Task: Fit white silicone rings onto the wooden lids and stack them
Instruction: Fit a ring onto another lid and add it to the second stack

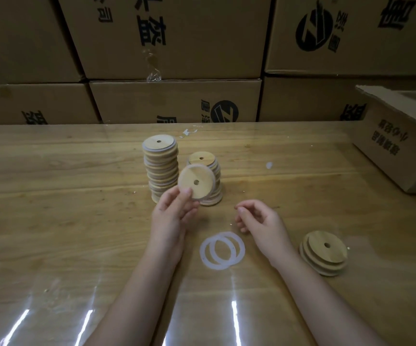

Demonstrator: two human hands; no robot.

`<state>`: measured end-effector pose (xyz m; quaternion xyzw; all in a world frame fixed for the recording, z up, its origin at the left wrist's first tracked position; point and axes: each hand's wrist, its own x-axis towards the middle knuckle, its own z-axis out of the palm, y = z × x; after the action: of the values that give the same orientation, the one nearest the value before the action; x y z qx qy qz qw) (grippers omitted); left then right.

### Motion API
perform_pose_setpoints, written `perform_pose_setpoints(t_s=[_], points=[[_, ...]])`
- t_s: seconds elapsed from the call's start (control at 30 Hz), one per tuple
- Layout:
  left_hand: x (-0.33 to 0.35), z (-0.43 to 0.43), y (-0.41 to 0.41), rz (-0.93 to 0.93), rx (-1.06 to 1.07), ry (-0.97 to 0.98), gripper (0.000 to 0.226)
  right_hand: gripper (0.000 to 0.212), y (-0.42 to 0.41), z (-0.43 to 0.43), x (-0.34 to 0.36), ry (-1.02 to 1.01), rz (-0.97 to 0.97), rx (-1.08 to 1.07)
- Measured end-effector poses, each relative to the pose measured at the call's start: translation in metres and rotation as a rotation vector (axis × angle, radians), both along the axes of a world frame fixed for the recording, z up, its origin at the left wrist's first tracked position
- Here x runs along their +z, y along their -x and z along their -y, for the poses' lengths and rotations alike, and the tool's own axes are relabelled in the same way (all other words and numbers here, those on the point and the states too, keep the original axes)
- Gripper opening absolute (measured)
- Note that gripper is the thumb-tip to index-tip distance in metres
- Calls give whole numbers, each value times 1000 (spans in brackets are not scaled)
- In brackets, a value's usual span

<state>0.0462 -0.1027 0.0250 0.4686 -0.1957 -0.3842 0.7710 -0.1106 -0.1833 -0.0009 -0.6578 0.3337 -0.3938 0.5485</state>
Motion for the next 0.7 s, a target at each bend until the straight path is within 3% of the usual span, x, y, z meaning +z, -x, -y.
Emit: perform_pose_setpoints(t_s=[0.13,0.3,0.47,0.7], points=[[15,9,-4,-63,66,-12,2,18,1,1,-2,48,-97,22],[33,27,-2,20,154,-68,12,19,1,1,-1,58,-98,9],[42,44,1,-35,215,-123,19,18,1,2,-2,61,-105,4],[42,54,-1,-47,164,-257,30,18,0,3,-4,58,-102,2]])
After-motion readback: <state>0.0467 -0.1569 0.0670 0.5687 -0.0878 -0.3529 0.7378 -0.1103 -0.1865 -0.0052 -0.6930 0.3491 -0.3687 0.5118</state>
